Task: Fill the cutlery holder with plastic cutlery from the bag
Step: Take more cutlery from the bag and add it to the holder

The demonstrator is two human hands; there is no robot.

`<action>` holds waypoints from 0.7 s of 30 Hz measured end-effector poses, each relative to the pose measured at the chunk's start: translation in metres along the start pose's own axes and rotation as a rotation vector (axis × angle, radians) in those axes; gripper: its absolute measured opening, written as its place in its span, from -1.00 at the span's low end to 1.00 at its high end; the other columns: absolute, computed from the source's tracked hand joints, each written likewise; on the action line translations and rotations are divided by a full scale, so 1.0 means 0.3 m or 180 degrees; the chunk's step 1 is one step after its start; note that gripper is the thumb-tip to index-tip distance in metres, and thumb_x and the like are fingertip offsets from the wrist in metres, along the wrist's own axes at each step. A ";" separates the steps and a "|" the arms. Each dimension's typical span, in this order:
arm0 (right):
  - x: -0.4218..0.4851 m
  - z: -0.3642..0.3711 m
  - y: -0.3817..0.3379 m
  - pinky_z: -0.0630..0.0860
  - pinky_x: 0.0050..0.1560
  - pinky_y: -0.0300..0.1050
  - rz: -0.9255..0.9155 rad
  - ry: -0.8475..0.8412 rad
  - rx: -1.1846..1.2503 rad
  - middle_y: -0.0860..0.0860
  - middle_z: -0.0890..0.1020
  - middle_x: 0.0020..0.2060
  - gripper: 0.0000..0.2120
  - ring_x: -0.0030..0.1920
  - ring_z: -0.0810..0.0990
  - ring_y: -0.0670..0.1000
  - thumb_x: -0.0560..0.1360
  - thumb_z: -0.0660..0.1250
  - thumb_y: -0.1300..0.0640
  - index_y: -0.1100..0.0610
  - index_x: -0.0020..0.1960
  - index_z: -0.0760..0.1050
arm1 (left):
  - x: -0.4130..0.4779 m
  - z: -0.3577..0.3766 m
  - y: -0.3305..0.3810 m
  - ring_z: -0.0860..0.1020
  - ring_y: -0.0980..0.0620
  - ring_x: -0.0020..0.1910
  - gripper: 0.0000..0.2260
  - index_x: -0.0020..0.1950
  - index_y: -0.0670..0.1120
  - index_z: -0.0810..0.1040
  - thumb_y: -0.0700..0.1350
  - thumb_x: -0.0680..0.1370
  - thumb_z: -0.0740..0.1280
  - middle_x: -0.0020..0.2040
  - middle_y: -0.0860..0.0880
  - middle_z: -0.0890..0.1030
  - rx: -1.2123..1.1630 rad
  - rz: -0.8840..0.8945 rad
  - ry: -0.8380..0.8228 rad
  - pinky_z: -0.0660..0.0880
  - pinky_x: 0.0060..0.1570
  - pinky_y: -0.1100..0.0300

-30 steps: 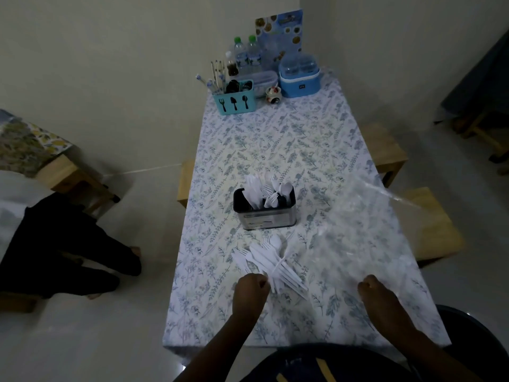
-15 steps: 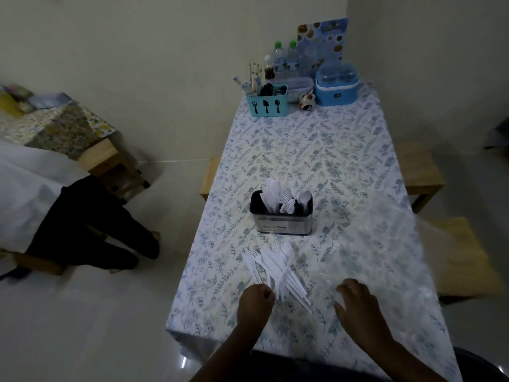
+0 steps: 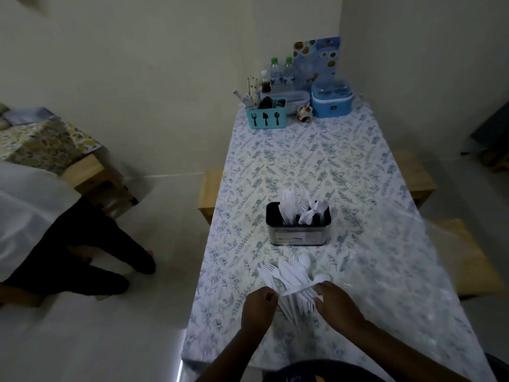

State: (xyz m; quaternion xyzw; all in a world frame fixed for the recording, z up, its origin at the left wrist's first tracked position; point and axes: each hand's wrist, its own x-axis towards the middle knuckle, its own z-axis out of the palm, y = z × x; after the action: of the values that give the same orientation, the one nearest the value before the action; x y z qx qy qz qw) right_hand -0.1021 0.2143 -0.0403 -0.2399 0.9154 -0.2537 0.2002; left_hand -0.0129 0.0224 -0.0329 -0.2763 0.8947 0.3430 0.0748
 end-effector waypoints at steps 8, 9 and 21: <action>0.090 0.030 -0.106 0.35 -0.12 -0.21 0.1022 0.0722 0.0058 0.16 0.55 -0.05 -0.83 -0.02 0.56 0.15 0.45 0.32 0.24 0.26 0.02 0.53 | 0.080 -0.067 -0.125 0.53 0.10 -0.21 -0.87 -0.19 0.05 0.50 -0.09 0.57 0.28 -0.25 0.09 0.54 -0.0241 0.0340 -0.0182 0.28 -0.35 0.44; 0.104 0.024 -0.113 0.39 -0.09 -0.18 0.1243 0.0877 0.0179 0.20 0.54 -0.02 -0.81 -0.01 0.56 0.18 0.44 0.33 0.26 0.28 0.04 0.52 | 0.088 -0.070 -0.134 0.53 0.09 -0.21 -0.88 -0.18 0.04 0.51 -0.09 0.56 0.28 -0.24 0.07 0.55 -0.0271 0.0379 -0.0192 0.29 -0.34 0.41; 0.125 0.046 -0.148 0.37 -0.19 -0.18 0.2134 0.0598 0.0900 0.12 0.60 -0.18 -0.79 -0.04 0.60 0.15 0.44 0.36 0.02 0.15 -0.11 0.44 | 0.159 -0.070 -0.111 0.60 0.10 -0.13 -0.87 -0.01 -0.06 0.62 -0.06 0.56 0.30 -0.10 0.00 0.67 -0.0349 0.0925 -0.0448 0.49 -0.11 0.24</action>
State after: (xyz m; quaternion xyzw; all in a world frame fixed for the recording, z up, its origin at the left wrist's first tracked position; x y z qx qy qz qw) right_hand -0.1103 0.1554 -0.0356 0.1274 0.9134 -0.3189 0.2183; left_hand -0.0335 -0.0327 -0.0515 -0.1230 0.8977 0.4170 0.0717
